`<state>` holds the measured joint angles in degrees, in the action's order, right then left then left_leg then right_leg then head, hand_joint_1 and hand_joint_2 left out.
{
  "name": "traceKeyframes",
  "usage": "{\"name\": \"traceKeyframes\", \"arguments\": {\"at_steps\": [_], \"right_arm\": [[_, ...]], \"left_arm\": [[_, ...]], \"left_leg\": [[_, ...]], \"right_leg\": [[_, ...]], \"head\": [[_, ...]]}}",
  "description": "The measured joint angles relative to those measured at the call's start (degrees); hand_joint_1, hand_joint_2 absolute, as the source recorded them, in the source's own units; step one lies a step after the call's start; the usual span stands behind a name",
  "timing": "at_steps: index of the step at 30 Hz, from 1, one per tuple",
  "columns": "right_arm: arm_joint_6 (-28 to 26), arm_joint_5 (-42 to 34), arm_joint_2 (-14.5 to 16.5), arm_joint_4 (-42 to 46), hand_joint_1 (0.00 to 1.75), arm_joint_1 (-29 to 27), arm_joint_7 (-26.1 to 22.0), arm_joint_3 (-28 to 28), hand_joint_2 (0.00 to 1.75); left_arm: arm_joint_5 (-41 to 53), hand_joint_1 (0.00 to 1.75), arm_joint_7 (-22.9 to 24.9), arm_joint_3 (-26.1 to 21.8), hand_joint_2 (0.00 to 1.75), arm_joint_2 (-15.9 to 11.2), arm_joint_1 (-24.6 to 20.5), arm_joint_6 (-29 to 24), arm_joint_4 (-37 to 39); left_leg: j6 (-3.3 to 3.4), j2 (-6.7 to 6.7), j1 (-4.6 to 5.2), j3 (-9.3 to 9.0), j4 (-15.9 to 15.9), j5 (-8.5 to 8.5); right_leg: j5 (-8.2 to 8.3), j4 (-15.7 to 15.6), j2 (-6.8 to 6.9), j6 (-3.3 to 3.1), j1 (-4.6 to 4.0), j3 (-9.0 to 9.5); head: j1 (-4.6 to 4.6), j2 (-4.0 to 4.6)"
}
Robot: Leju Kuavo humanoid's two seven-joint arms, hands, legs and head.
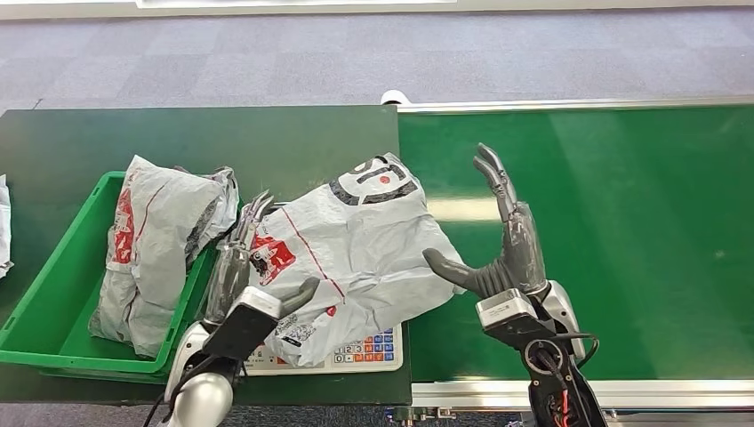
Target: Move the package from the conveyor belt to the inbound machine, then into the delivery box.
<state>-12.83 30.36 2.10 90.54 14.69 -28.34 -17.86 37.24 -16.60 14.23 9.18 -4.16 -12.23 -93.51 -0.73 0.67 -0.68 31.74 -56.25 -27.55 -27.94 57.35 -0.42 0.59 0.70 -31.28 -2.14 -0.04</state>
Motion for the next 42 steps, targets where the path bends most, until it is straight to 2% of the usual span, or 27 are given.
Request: {"name": "traceKeyframes", "arguments": {"at_steps": [5,6,9,10,12,15,21,27,29,33,36,38,42], "right_arm": [[-0.1,0.4,0.8,1.5,0.0,-0.1,-0.4,0.7,1.75],[-0.1,0.5,1.0,1.7,0.0,-0.1,-0.5,0.7,1.75],[-0.2,0.9,1.4,2.0,0.0,-0.1,-0.9,0.6,1.75],[-0.2,1.0,1.5,2.1,0.0,-0.1,-1.0,0.6,1.75],[-0.2,1.3,1.8,2.1,0.0,0.0,-1.0,0.6,1.75],[-0.2,1.7,2.1,2.1,0.0,0.1,-1.0,0.6,1.75],[-0.4,2.3,2.5,2.1,0.0,0.1,-1.1,0.6,1.75],[-0.6,2.6,2.8,2.1,0.0,0.0,-1.2,0.6,1.75],[-0.7,2.6,2.8,2.1,0.0,0.0,-1.2,0.6,1.75],[-0.8,2.7,2.9,2.1,0.0,0.0,-1.2,0.6,1.75],[-1.0,3.0,2.9,2.1,0.0,0.0,-1.2,0.6,1.75],[-1.2,3.2,2.9,2.1,0.0,0.0,-1.1,0.6,1.75],[-1.7,3.4,2.9,2.1,0.0,-0.1,-0.9,0.6,1.75]], "left_arm": [[9.0,0.0,4.7,4.7,1.75,0.1,-4.5,-2.4,4.7],[10.2,0.1,5.6,5.5,1.75,0.1,-5.4,-1.9,5.8],[12.9,1.2,7.8,8.1,1.75,0.1,-7.9,1.1,9.8],[13.5,1.5,8.3,8.8,1.75,0.2,-8.7,2.2,11.1],[14.2,1.6,9.0,10.0,1.75,0.3,-9.9,4.0,13.8],[15.2,1.6,9.6,11.2,1.75,0.5,-11.3,6.1,17.3],[16.3,1.47,10.4,12.4,1.75,0.8,-12.8,9.4,23.5],[16.9,1.47,11.0,12.7,1.75,1.1,-14.1,11.0,27.2],[16.9,1.51,11.0,12.8,1.75,1.3,-14.4,11.0,27.9],[16.9,1.69,11.2,12.8,1.75,1.4,-14.9,11.5,28.9],[16.4,1.74,11.2,12.8,1.75,1.6,-15.3,12.1,29.8],[14.8,1.75,10.0,12.6,1.75,1.8,-15.4,11.3,30.2],[5.3,1.75,3.4,10.8,1.75,1.9,-14.0,7.4,28.0]], "left_leg": [[0.0,0.0,0.0,0.0,0.0,0.0],[0.0,0.0,0.0,0.0,0.0,0.0],[0.0,0.0,0.0,0.0,0.0,0.0],[0.0,0.0,0.0,0.01,0.0,0.0],[0.0,-0.01,0.0,0.01,0.0,0.0],[0.0,0.0,0.0,0.01,0.0,0.0],[0.0,-0.01,0.0,0.01,0.0,0.0],[0.0,-0.01,0.0,0.0,0.0,0.0],[0.0,-0.01,0.0,0.0,0.0,0.0],[0.0,0.0,0.0,0.0,0.0,0.0],[0.0,0.0,0.0,-0.01,0.0,0.0],[0.0,0.0,0.0,0.0,0.0,0.0],[0.0,-0.01,0.0,0.01,0.0,0.0]], "right_leg": [[0.0,0.0,0.0,0.0,0.0,-0.01],[0.0,0.0,0.0,0.0,0.0,-0.01],[0.0,0.0,0.0,0.0,0.0,0.0],[0.0,0.0,0.0,0.0,0.0,0.0],[0.0,0.0,-0.01,0.0,0.0,0.0],[0.0,0.0,0.0,0.01,0.0,0.0],[0.0,0.0,-0.01,0.01,0.0,0.0],[0.0,0.0,0.0,0.01,0.0,0.01],[0.0,0.0,0.0,0.01,0.0,0.02],[0.0,0.0,0.0,0.01,0.0,0.02],[0.0,0.0,0.0,0.01,0.0,0.03],[0.0,0.0,0.0,0.01,0.0,0.03],[0.0,0.0,-0.01,0.01,-0.01,0.01]], "head": [[0.0,-0.01],[0.0,-0.01],[0.0,-0.01],[0.01,-0.01],[0.01,-0.01],[0.01,-0.01],[0.0,-0.01],[0.01,-0.01],[0.01,-0.01],[0.0,-0.01],[0.0,0.0],[0.01,0.0],[0.0,-0.01]]}}
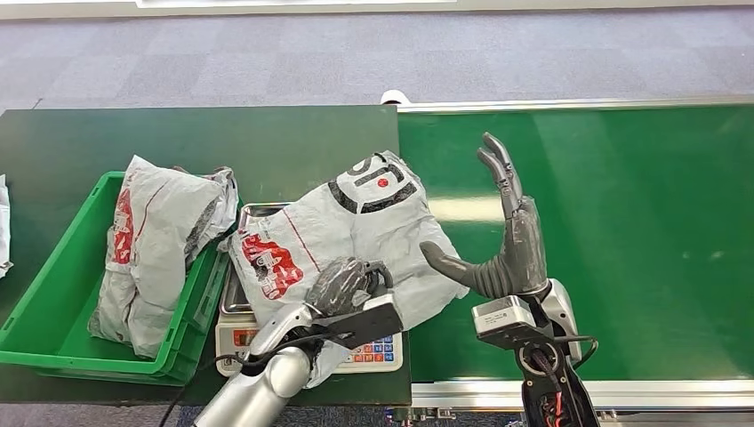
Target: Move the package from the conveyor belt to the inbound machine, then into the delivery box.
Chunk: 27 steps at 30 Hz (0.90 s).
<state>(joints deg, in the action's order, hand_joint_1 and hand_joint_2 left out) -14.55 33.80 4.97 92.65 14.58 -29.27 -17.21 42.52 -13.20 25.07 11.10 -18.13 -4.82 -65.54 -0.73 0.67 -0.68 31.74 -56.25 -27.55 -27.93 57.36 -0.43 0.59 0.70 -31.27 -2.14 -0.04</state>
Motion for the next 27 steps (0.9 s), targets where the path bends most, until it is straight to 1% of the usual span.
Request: {"name": "traceKeyframes", "arguments": {"at_steps": [4,7,10,13,14,17,18,23,27], "right_arm": [[-0.4,0.0,-0.1,0.0,0.0,-0.1,0.3,0.0,1.75],[-0.6,0.0,-0.1,0.0,0.0,-0.1,0.3,0.0,1.75],[-1.0,0.0,-0.2,0.0,0.0,-0.2,0.4,0.0,1.75],[-1.3,0.0,-0.4,0.0,0.0,-0.5,0.4,0.0,1.75],[-1.4,0.0,-0.5,0.0,0.0,-0.6,0.4,0.0,1.75],[-1.6,0.0,-0.6,0.0,0.0,-1.0,0.4,0.0,1.75],[-1.7,0.0,-0.6,0.0,0.0,-1.1,0.4,0.0,1.75],[-1.4,0.1,-0.6,0.1,0.0,-1.5,0.4,0.0,1.75],[-1.0,0.5,-0.6,0.3,0.0,-2.0,0.4,0.0,1.75]], "left_arm": [[-10.6,1.75,-4.3,-2.4,1.75,0.0,2.3,-2.6,-6.2],[-16.8,1.75,-8.0,-4.1,1.75,0.0,4.0,-6.3,-10.9],[-20.6,1.75,-11.1,-5.3,1.75,-0.1,5.5,-9.5,-14.7],[-23.1,1.75,-13.3,-6.1,1.75,-0.3,7.2,-11.6,-17.5],[-23.5,1.43,-13.7,-6.2,1.75,-0.3,7.6,-11.9,-18.1],[-23.3,0.12,-13.3,-6.3,1.75,-0.6,8.1,-11.5,-19.1],[-22.6,0.0,-12.6,-6.1,1.75,-0.7,8.2,-10.8,-19.2],[-15.3,0.0,-6.4,-3.4,1.75,-1.6,8.1,-5.7,-18.8],[-10.8,0.0,-3.8,-1.5,1.75,-2.0,7.8,-4.9,-17.5]], "left_leg": [[0.0,0.0,0.0,0.02,0.0,0.0],[0.0,0.0,0.0,0.02,0.0,0.0],[0.0,0.0,0.0,0.02,0.0,0.0],[0.0,0.0,0.0,0.02,0.0,0.0],[0.0,0.0,0.0,0.02,0.0,0.0],[0.0,0.0,0.0,0.02,0.0,0.0],[0.0,0.0,0.0,0.01,0.0,0.0],[0.0,0.0,0.0,0.0,0.0,0.0],[0.0,0.0,0.0,0.0,0.0,0.0]], "right_leg": [[0.0,0.0,0.0,0.0,0.0,-0.01],[-0.01,0.0,0.0,0.0,0.0,-0.01],[-0.01,0.0,0.01,0.0,0.0,0.0],[-0.01,0.0,0.01,-0.01,0.0,0.0],[-0.01,0.0,0.01,-0.01,0.0,0.0],[-0.01,0.0,0.01,-0.01,0.0,0.0],[-0.01,0.0,0.01,-0.01,0.0,0.0],[-0.01,0.0,0.0,-0.01,0.0,-0.01],[-0.01,0.0,0.0,0.0,0.0,-0.03]], "head": [[0.0,0.0],[0.0,0.0],[0.0,0.0],[0.01,0.01],[0.01,0.01],[0.0,0.0],[0.01,0.0],[0.01,0.0],[0.0,0.0]]}}
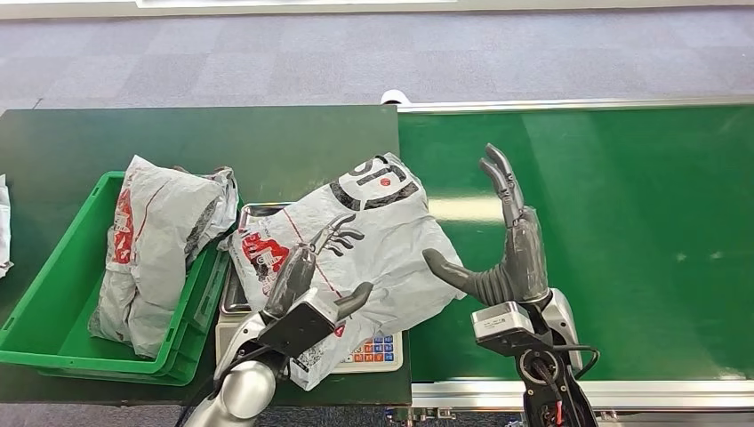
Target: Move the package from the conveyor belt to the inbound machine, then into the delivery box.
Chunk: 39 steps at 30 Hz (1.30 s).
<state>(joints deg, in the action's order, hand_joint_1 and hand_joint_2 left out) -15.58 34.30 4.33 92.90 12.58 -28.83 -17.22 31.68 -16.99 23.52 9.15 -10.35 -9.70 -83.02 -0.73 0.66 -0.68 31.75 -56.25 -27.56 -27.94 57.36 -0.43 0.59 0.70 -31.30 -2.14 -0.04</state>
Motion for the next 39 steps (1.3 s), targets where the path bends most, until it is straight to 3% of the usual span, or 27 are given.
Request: {"name": "traceKeyframes", "arguments": {"at_steps": [10,17,29,30,33,34,36,39], "right_arm": [[0.7,0.8,0.0,0.1,0.0,-0.2,0.2,0.0,1.75],[0.9,1.5,0.0,0.1,0.0,-0.2,0.2,0.0,1.75],[1.6,2.5,0.6,0.1,0.0,0.0,0.4,0.3,1.75],[1.7,2.6,0.7,0.1,0.0,0.0,0.4,0.4,1.75],[1.7,2.6,0.7,0.1,0.0,0.1,0.4,0.5,1.75],[1.7,2.7,0.7,0.1,0.0,0.1,0.4,0.5,1.75],[1.7,2.7,0.8,0.1,0.0,0.1,0.4,0.5,1.75],[1.7,2.7,0.8,0.1,0.0,0.1,0.4,0.5,1.75]], "left_arm": [[12.8,0.0,6.0,2.0,1.75,-0.3,-2.0,-0.8,3.3],[29.3,0.0,14.1,3.7,1.75,-0.6,-4.2,-2.3,8.0],[38.3,0.0,17.7,3.9,1.75,0.3,-7.2,0.5,15.5],[38.8,0.19,17.9,3.9,1.75,0.4,-7.5,0.9,16.0],[37.6,1.29,16.9,3.9,1.75,0.8,-7.9,1.4,17.2],[36.6,1.5,16.0,3.9,1.75,0.8,-7.9,1.6,17.4],[34.3,1.63,14.1,3.8,1.75,0.9,-7.8,2.2,17.7],[30.9,1.64,11.5,3.5,1.75,0.9,-7.5,3.2,17.8]], "left_leg": [[0.0,0.0,0.0,0.0,0.0,0.0],[0.0,0.0,0.0,0.0,0.0,0.0],[0.0,0.0,0.0,-0.01,0.0,0.0],[0.0,0.0,0.0,-0.02,0.0,0.0],[0.0,0.01,0.0,-0.07,0.0,0.0],[0.0,0.01,0.0,-0.08,0.0,0.0],[0.0,0.02,0.0,-0.09,0.0,0.01],[0.0,0.01,0.0,-0.09,0.0,0.01]], "right_leg": [[0.0,0.0,0.0,0.0,0.0,0.01],[0.0,0.0,0.0,0.0,0.0,0.01],[0.0,0.0,0.01,0.0,0.0,0.04],[0.0,0.0,0.01,0.0,0.0,0.06],[0.0,0.0,0.01,0.0,0.0,0.12],[0.0,0.0,0.01,0.0,0.0,0.13],[0.0,0.0,0.02,0.0,0.0,0.14],[0.01,0.0,0.02,0.0,0.0,0.14]], "head": [[0.0,0.0],[-0.01,0.0],[0.0,0.0],[0.01,0.0],[0.0,0.01],[0.0,0.01],[0.0,0.01],[0.01,0.0]]}}
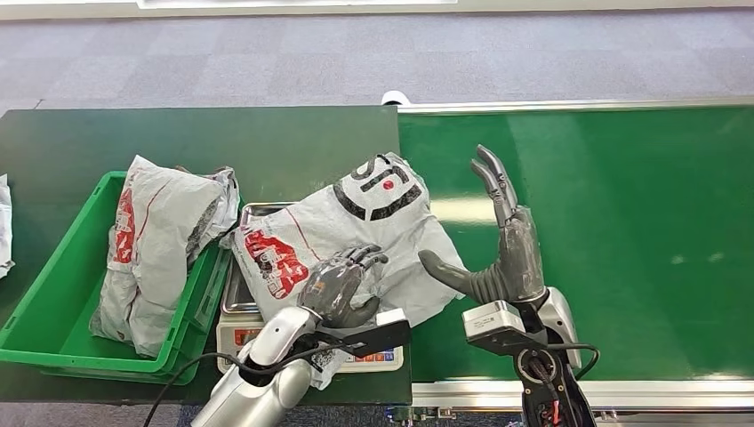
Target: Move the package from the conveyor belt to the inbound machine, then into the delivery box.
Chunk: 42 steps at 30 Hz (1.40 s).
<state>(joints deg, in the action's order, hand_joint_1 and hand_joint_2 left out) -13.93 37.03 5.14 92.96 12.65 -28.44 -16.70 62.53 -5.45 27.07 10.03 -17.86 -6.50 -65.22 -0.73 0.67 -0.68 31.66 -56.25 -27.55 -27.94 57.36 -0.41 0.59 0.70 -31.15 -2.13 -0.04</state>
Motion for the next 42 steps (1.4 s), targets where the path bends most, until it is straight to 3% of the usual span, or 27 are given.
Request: {"name": "traceKeyframes", "arguments": {"at_steps": [5,10,20,27,35,42], "right_arm": [[-0.1,0.0,0.0,0.0,0.0,0.0,0.0,0.0,1.75],[-0.1,-0.2,0.0,0.0,0.0,0.0,0.0,0.0,1.75],[-0.1,-0.4,-0.1,0.0,0.0,-0.1,0.0,0.0,1.75],[-0.2,-0.6,-0.1,1.3,0.0,-0.4,0.0,0.5,1.75],[-1.5,-1.4,-0.6,1.7,0.0,-1.4,0.1,1.1,1.75],[-3.6,-2.6,-1.6,1.7,0.0,-2.0,-0.1,1.1,1.75]], "left_arm": [[-3.2,1.61,-2.0,-0.5,1.75,0.0,0.4,0.1,-0.7],[-6.1,1.7,-3.9,-0.7,1.75,-0.1,1.2,-1.5,-2.4],[-18.0,1.75,-13.7,-0.8,1.75,-0.5,4.4,-5.1,-11.8],[-22.7,1.75,-23.5,-0.4,1.75,-1.3,7.2,-14.6,-23.7],[-27.8,1.75,-34.0,-0.3,1.75,-2.3,10.6,-32.2,-38.2],[-27.7,1.75,-34.3,-7.0,1.75,-0.8,12.7,-33.2,-47.1]], "left_leg": [[0.0,0.0,0.0,0.01,0.0,0.0],[0.0,0.0,0.0,0.02,0.0,-0.01],[0.0,0.0,0.0,0.02,0.0,-0.01],[0.0,-0.01,0.0,0.02,0.0,-0.01],[0.0,-0.01,-0.01,0.03,0.0,-0.01],[0.0,-0.01,0.0,0.01,0.0,-0.01]], "right_leg": [[0.0,0.0,0.0,0.0,0.0,-0.01],[0.0,0.0,0.0,0.0,0.0,-0.03],[0.0,0.0,0.0,0.0,0.0,-0.04],[0.0,0.0,-0.01,0.0,0.0,-0.07],[-0.01,0.0,-0.01,-0.01,-0.01,-0.05],[-0.01,0.0,0.0,-0.01,0.0,-0.03]], "head": [[0.0,0.0],[-0.01,0.0],[-0.01,0.0],[0.0,0.0],[-0.01,0.0],[0.0,0.0]]}}
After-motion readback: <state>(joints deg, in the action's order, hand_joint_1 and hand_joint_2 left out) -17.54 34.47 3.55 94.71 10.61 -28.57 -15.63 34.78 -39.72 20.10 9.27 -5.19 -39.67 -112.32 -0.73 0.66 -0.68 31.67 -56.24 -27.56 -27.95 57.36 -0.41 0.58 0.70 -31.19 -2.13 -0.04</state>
